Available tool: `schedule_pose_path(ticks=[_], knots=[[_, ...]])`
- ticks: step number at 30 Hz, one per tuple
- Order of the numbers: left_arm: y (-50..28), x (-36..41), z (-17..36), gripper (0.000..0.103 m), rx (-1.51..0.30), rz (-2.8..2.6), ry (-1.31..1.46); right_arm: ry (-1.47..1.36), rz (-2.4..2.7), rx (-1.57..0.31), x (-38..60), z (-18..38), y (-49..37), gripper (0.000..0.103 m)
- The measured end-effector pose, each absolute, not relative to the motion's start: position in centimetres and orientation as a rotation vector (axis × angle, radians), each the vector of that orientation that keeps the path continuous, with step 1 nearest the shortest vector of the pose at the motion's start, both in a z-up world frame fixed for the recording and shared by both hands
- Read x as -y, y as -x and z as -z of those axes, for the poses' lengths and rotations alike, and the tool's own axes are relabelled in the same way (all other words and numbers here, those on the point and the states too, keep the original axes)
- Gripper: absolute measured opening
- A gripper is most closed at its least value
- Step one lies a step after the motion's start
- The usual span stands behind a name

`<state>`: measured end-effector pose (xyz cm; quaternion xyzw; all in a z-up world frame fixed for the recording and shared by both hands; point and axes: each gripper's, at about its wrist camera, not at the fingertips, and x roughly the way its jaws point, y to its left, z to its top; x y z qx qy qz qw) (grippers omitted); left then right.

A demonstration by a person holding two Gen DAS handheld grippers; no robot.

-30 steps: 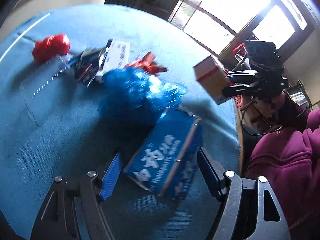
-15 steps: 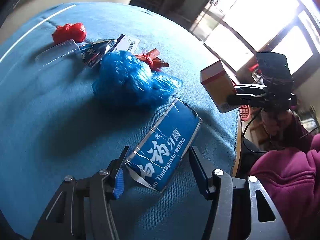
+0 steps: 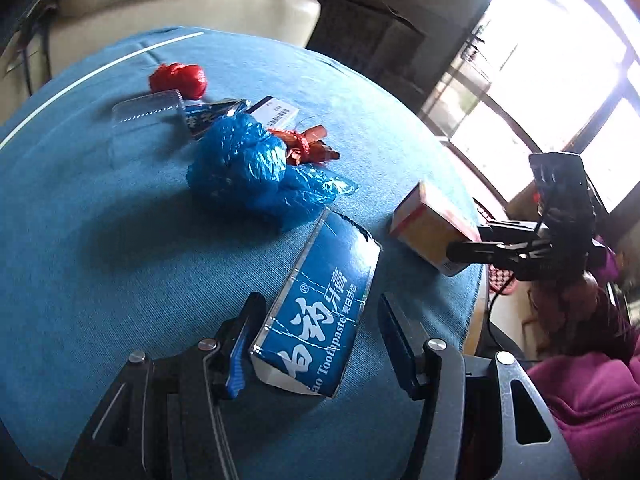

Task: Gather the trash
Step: 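Grasp the red-and-white medicine box with the right tool while the left tool grasps the blue toothpaste box, then carry both boxes over the red basket and open both tools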

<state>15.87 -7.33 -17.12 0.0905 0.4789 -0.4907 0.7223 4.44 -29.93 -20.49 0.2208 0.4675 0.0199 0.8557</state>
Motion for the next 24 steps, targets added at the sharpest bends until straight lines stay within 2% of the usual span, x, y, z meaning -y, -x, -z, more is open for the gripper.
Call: schedule_pose_path(ticks=[2, 8, 24], knots=[[-15.1, 7.4, 17.6, 0.044, -1.069, 1.068, -0.202, -0.465, -0.044, -0.986, 29.9, 20.6, -4.3, 0.061], [-13.8, 7.0, 18.0, 0.036, -1.044, 0.996, -0.15, -0.462, -0.025, -0.972, 29.9, 20.7, -3.8, 0.062], [-9.1, 10.8, 13.2, 0.035, -0.885, 0.981, -0.174, -0.52, -0.005, -0.819, 32.4, 18.8, 1.7, 0.055]])
